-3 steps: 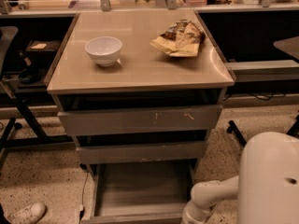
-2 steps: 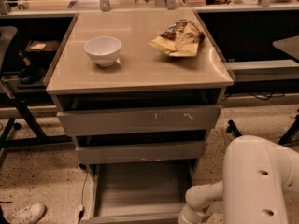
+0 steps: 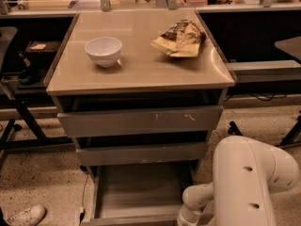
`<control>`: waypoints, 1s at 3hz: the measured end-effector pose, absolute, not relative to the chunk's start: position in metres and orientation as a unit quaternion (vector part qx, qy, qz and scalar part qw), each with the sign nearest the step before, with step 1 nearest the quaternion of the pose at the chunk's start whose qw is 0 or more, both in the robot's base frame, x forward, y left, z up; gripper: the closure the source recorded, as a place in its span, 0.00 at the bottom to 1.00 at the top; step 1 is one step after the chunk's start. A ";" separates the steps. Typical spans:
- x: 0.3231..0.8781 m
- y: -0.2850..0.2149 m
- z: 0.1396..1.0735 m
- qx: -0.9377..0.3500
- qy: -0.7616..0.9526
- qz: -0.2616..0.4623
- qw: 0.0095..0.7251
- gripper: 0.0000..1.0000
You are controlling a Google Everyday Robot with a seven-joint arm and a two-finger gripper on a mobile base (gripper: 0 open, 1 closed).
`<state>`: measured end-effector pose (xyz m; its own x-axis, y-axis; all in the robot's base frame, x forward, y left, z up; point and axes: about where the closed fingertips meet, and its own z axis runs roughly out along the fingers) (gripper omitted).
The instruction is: Close bottom drawer
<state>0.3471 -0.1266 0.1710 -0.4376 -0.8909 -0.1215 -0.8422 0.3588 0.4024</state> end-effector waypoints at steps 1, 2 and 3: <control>0.367 -0.131 0.190 0.535 -0.824 -0.182 0.043 1.00; 0.379 -0.134 0.206 0.537 -0.827 -0.166 0.034 1.00; 0.380 -0.134 0.207 0.537 -0.827 -0.165 0.033 0.83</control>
Offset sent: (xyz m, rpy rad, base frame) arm 0.0509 -0.0115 0.0559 -0.0657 -0.1367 0.0012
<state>0.3802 -0.1340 0.2068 -0.4217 -0.8985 -0.1220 -0.8767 0.3697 0.3079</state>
